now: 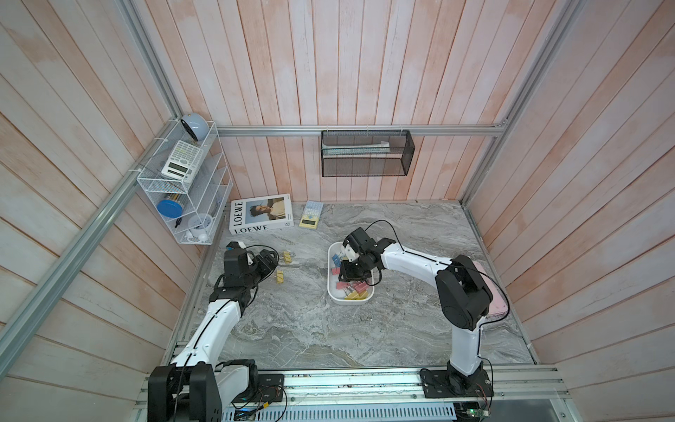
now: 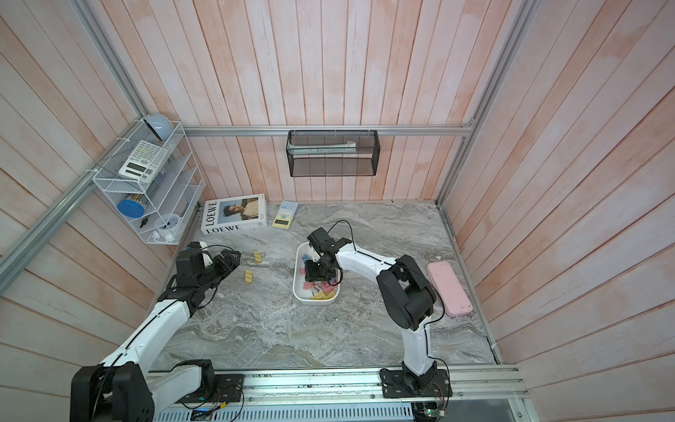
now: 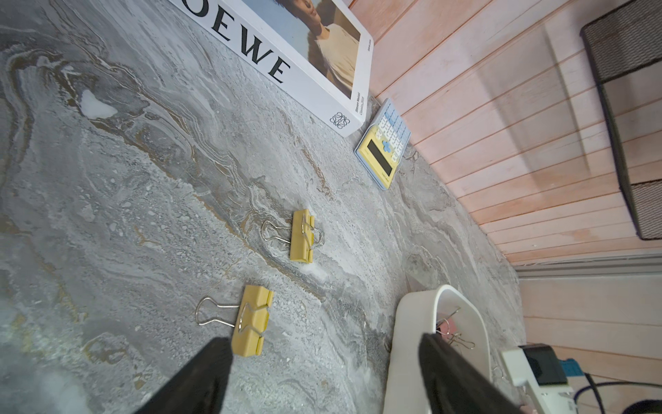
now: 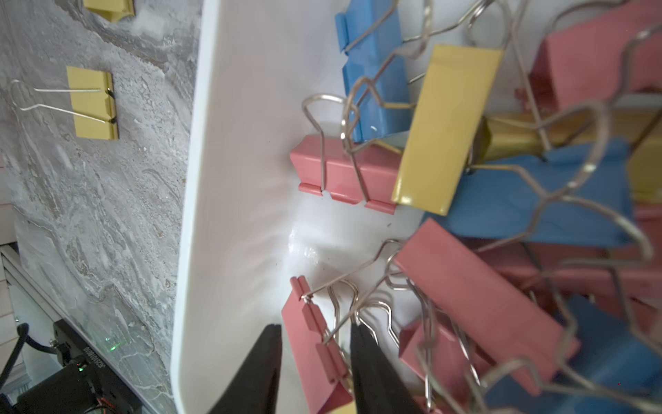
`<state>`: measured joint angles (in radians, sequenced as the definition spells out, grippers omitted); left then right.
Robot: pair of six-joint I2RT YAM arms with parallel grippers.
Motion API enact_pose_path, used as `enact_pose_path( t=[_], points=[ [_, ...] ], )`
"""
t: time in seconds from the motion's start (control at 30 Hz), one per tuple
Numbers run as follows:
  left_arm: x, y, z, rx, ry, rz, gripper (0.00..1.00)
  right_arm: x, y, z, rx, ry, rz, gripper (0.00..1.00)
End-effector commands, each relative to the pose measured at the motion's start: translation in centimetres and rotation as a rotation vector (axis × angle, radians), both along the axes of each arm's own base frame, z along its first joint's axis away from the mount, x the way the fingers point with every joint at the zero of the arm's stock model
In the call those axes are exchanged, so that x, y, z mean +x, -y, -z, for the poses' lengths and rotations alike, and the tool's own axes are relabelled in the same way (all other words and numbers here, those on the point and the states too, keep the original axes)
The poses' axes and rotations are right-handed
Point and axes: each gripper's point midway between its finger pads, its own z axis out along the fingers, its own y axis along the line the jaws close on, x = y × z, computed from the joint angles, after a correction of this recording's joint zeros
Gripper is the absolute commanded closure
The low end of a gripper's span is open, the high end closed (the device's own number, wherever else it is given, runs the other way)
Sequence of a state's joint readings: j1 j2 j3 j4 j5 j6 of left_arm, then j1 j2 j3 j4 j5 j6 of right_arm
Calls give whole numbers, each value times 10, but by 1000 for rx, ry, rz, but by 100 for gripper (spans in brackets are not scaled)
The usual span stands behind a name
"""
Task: Take out the binder clips from the storage box
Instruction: Pick up the binder clip from the storage box.
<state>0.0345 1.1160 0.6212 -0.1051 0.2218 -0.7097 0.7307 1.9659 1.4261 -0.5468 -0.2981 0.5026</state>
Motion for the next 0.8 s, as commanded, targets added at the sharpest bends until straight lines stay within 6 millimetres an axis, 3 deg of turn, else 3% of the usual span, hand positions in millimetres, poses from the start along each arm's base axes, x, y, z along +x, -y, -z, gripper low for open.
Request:
enact_pose_path(
  t=[0.0, 0.3, 0.47, 0.53, 0.77],
  points=[
    [1, 0, -15, -1, 12, 6, 0, -5, -11, -5, 22, -16, -21, 72],
    [0, 1, -25, -7, 31, 6, 0, -7, -9, -10, 17, -3, -13, 92],
    [-2, 3, -31, 3, 32, 11, 0, -3, -6, -40, 40, 59, -5, 93],
    [-2, 6, -34, 12, 33, 21, 0, -1, -1, -56, 46, 90, 3, 97],
    [1, 13, -52, 31, 64, 34, 0, 12, 37, -100, 65, 182, 86, 96]
  ],
)
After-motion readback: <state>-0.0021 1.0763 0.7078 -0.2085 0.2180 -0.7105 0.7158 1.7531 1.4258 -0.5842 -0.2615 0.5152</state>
